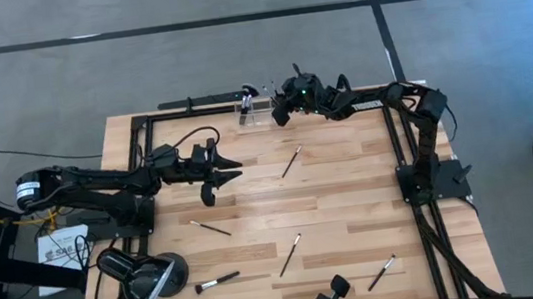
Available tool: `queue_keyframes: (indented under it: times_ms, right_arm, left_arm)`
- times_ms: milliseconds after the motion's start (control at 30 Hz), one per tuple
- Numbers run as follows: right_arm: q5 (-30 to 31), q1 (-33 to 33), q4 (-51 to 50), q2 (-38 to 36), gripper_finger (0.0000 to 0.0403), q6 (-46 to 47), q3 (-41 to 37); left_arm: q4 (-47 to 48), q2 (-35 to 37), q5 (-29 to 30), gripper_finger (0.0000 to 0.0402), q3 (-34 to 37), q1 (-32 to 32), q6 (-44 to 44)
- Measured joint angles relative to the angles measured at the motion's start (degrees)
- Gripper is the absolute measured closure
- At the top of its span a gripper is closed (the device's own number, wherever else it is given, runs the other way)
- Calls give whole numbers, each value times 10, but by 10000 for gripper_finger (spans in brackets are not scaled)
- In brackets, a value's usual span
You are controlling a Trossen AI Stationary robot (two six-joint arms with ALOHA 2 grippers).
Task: Sort items
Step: Put the eyeshadow brush into the right section of the transparent organizer
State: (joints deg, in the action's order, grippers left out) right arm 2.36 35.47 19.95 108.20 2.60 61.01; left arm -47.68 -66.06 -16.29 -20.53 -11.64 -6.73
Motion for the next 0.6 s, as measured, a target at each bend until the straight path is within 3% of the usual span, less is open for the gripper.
queue_keyframes:
  times_ms: [300, 600]
  right_arm:
    - [-10, 3, -22, 0, 380, 5, 0]
    - [-11, 3, -51, 0, 351, 21, 0]
  left_arm:
    - [0, 0, 2, 298, 0, 0, 0]
    - [-1, 0, 2, 298, 0, 0, -2]
